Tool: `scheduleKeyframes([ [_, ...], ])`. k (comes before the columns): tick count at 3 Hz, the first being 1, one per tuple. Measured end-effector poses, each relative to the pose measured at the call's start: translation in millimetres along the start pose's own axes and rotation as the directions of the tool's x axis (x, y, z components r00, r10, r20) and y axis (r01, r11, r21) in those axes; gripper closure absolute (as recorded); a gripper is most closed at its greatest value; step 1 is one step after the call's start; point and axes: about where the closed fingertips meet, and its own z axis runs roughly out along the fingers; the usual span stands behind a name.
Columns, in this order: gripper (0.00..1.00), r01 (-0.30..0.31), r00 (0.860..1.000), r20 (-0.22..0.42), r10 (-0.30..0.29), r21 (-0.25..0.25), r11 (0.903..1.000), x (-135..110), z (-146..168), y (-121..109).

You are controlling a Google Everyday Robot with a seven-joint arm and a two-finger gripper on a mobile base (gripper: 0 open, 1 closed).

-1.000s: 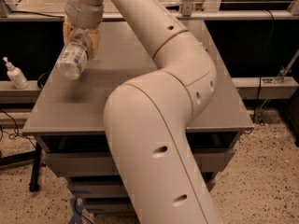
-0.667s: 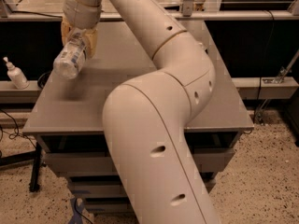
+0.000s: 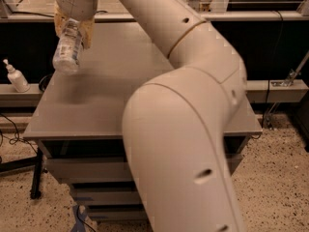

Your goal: Place blue plastic bottle upright

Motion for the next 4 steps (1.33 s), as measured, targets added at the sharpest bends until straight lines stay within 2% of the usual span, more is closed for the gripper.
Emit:
scheduleKeyframes([
  [1,1.00,0.193,0.967,-0.177,-0.185,0.028,0.9808,-2.2,-46.3,-6.3],
  [2,1.00,0.339,0.916,-0.247,-0.316,0.060,0.9388,-19.6,-47.6,13.4],
  [3,1.00,0.427,0.882,-0.299,-0.364,0.181,0.8859,-23.1,-32.7,24.6],
  [4,1.00,0.497,0.833,-0.390,-0.393,0.213,0.8413,-13.1,-46.5,14.8],
])
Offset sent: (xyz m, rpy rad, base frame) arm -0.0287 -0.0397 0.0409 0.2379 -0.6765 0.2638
